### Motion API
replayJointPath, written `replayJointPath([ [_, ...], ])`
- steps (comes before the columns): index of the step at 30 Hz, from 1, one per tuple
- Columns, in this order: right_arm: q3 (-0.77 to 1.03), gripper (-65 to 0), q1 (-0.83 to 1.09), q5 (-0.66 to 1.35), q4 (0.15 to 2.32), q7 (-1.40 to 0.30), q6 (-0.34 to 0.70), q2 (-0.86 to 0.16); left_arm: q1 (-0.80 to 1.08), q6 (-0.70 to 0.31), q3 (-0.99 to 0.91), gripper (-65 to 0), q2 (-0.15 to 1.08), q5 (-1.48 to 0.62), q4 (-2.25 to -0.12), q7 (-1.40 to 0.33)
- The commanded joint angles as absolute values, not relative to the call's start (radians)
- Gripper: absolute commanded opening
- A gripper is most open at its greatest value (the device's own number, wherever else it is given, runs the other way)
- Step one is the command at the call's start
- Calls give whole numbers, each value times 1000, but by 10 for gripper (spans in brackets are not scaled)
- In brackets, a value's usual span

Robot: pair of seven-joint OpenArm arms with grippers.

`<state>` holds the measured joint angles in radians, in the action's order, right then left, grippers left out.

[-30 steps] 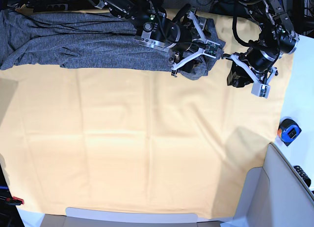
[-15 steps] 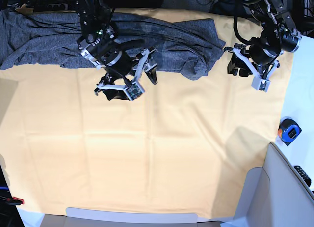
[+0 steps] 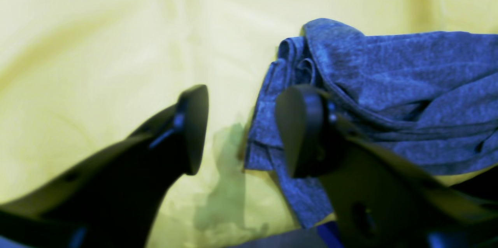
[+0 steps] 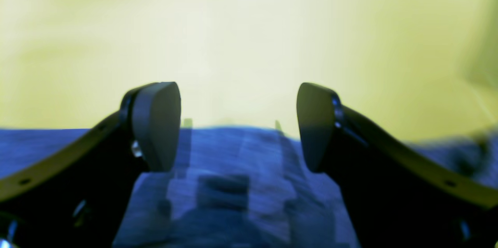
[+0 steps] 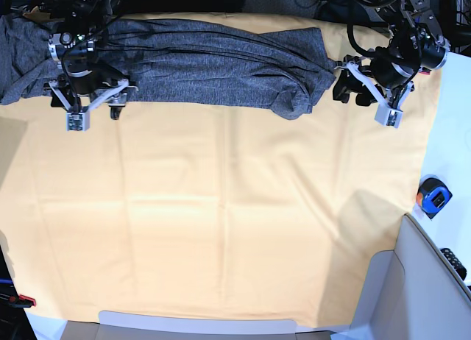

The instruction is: Fold the T-shirt properly

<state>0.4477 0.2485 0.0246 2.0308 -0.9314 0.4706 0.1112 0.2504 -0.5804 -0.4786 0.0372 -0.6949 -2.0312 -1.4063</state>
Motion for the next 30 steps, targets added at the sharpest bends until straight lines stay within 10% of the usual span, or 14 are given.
replayJointPath([
  [1,460,-191,242,38,2048,-906,476,107,254,-584,-479,-297,28,-711,-2040,-1396],
  [30,524,-191,285,38,2045,-906,476,105,295,-579,-526,-283,18,-1148,-1550,-1396],
])
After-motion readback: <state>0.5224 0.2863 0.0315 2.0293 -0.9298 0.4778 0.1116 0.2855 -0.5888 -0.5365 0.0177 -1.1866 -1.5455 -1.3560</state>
